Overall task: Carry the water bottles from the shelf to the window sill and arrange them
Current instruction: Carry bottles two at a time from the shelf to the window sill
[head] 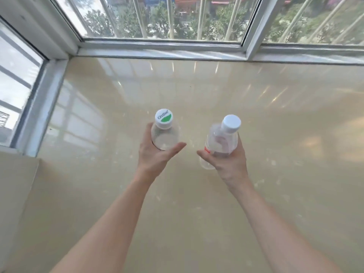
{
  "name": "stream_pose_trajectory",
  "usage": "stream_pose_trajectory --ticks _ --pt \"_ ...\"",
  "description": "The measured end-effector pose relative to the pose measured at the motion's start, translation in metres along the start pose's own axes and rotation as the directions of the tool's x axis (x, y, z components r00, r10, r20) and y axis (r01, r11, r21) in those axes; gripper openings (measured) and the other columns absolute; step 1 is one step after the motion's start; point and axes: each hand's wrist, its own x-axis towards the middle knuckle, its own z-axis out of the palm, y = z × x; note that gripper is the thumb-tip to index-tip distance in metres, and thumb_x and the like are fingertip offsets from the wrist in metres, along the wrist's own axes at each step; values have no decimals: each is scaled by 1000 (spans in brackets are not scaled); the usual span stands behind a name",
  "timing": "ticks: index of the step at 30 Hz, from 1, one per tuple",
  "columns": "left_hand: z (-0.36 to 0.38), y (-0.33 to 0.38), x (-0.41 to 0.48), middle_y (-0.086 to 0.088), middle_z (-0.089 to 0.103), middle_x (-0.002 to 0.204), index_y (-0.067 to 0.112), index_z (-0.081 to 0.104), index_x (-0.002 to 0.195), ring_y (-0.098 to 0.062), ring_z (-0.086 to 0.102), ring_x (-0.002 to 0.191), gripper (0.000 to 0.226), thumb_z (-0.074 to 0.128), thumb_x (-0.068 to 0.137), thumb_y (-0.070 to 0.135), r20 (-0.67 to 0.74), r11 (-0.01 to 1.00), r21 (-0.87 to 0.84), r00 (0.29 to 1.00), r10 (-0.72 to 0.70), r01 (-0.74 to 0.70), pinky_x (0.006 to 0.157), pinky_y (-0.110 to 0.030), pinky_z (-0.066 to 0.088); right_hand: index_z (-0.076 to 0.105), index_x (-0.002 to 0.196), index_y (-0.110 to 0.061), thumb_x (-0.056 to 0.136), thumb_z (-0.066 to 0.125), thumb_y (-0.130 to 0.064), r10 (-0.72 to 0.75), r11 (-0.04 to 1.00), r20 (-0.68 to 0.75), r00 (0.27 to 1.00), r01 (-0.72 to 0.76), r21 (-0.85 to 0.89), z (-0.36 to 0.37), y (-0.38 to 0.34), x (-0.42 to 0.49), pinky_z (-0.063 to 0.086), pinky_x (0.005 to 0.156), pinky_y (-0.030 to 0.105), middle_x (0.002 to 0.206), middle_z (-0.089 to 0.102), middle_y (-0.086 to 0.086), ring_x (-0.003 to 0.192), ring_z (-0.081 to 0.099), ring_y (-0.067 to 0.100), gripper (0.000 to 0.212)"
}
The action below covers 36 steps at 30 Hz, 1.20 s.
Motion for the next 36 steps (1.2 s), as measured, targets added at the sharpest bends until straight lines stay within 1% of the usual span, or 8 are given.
stream_pose_trajectory --ticks 4,11,20,25,28,31,33,36 --pt "7 -18 25 -5 67 113 24 56 119 -22 65 107 69 92 62 36 -25 1000 -13 1000 10 -10 92 -49 55 52 113 -11 64 94 -12 -56 998 70 996 58 -16 8 9 31 56 77 37 96 61 -2 87 61 16 64" --pt "5 -49 35 8 71 106 29 56 116 -5 67 100 66 92 61 39 -52 999 30 998 33 -31 82 -17 53 52 115 -2 64 95 -12 -63 993 99 993 72 -91 4 35 54 55 77 43 96 61 10 85 60 21 67" --pt "-5 -84 37 38 67 95 48 53 106 7 65 100 66 83 48 44 41 984 147 994 -104 97 86 -22 51 63 120 -16 64 94 -20 7 917 74 997 23 -398 -5 62 49 42 76 2 85 69 -30 85 63 -17 65" --pt "-8 -94 42 9 69 114 25 57 127 -11 63 111 72 91 64 25 63 954 284 991 -114 92 97 -32 50 66 116 -12 66 93 -25 50 860 19 999 -34 -509 -1 71 50 36 60 2 73 44 -24 61 49 -11 59" --pt "-9 -97 42 10 65 116 25 54 132 -10 60 112 75 90 67 23 60 939 333 992 -113 87 92 -23 44 65 91 -22 68 93 -23 99 833 41 994 -60 -550 -2 71 52 36 60 5 71 49 -21 60 51 -8 36" --pt "-10 -99 40 15 59 113 25 49 132 -9 57 113 76 89 68 24 71 915 400 994 -83 48 89 -21 39 37 68 -36 70 91 -20 81 799 50 995 -35 -600 -4 70 52 35 51 5 46 44 -23 47 48 -13 56" --pt "-16 -99 36 11 59 120 24 43 136 -13 55 116 80 88 69 24 88 880 474 994 -63 14 89 -22 37 56 80 -24 72 88 -22 76 765 62 995 -18 -643 -7 67 48 36 54 8 64 56 -22 61 55 -7 33" --pt "-34 -95 20 2 51 136 24 35 146 -21 53 122 86 83 74 27 56 790 612 994 -89 36 90 -29 39 56 111 -11 74 85 -19 62 684 38 997 -15 -729 -19 59 34 34 70 20 102 54 -1 95 52 16 48"
